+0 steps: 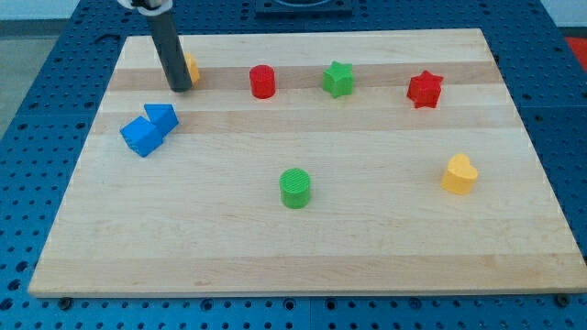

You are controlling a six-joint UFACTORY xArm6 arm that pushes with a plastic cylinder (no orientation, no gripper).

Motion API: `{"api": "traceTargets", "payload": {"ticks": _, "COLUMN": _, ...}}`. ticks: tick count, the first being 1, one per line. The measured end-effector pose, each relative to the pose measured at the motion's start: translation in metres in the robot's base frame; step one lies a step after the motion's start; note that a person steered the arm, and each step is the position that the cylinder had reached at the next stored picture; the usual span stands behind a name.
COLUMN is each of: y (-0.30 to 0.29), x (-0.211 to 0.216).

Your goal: Slide the red circle towards blue triangle

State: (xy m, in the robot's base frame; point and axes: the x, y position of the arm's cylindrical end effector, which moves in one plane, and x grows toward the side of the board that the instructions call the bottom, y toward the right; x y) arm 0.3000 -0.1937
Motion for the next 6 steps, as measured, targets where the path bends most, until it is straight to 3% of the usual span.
{"api": "traceTargets", "payload": {"ticks": 1, "y": 0.009, "x": -0.015}}
{"api": "traceTargets", "payload": {"ticks": 3, "y": 0.115, "x": -0.053}}
{"api": "traceTargets", "payload": {"ticks": 4, "y": 0.149, "x": -0.042}}
{"api": "traceTargets", "payload": {"ticks": 6, "y": 0.162, "x": -0.018}}
